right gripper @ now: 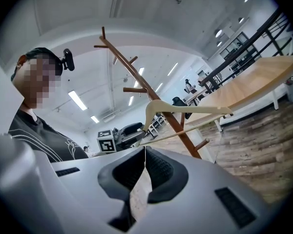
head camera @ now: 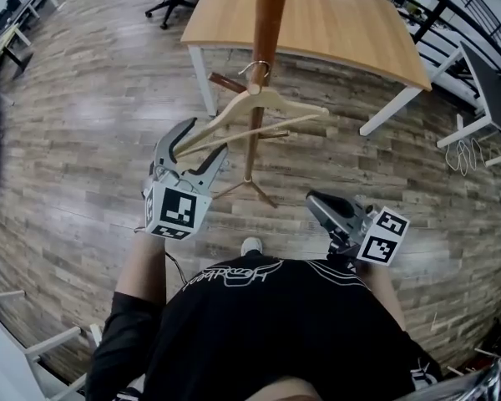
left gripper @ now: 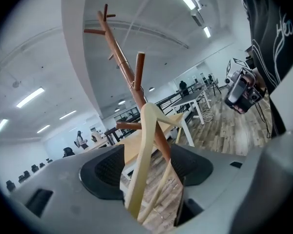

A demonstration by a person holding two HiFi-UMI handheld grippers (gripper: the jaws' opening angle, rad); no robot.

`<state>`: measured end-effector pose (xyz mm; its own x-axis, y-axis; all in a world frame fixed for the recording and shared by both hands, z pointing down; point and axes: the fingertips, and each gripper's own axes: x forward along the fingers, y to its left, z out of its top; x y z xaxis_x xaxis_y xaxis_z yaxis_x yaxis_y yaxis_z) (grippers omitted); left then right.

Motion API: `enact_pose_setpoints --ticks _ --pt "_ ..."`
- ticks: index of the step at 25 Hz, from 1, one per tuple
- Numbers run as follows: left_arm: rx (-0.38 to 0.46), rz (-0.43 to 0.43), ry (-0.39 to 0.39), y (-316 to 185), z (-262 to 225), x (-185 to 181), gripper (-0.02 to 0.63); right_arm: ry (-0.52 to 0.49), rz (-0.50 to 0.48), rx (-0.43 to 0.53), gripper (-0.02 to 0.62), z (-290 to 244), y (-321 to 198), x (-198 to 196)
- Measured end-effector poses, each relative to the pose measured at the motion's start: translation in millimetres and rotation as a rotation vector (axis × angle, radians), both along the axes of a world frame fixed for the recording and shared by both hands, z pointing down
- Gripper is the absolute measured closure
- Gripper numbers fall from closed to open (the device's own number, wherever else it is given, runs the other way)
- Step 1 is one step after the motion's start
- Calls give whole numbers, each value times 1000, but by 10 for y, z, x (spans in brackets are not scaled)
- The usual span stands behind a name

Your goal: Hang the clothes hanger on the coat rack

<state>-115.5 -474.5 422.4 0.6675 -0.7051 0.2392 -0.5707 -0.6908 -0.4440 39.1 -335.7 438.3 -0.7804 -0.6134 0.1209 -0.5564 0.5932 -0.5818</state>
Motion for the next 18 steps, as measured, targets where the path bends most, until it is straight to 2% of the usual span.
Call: enact_pose_setpoints --ticks 4,7,10,14,16,18 --pt "35 -23 30 358 -215 -22 333 2 0 4 555 -11 377 50" --pt "16 -15 81 708 -323 40 333 4 3 6 555 -6 659 102" --pt "-42 -6 154 1121 -313 159 334 8 0 7 555 3 947 143" --pt "-117 51 182 1743 -186 427 335 14 -15 21 555 -11 1279 140" --pt "-186 88 229 2044 -125 513 350 18 -34 34 555 -39 1426 74" --pt "-274 122 306 2355 -72 550 392 27 -56 52 555 -81 1606 -9"
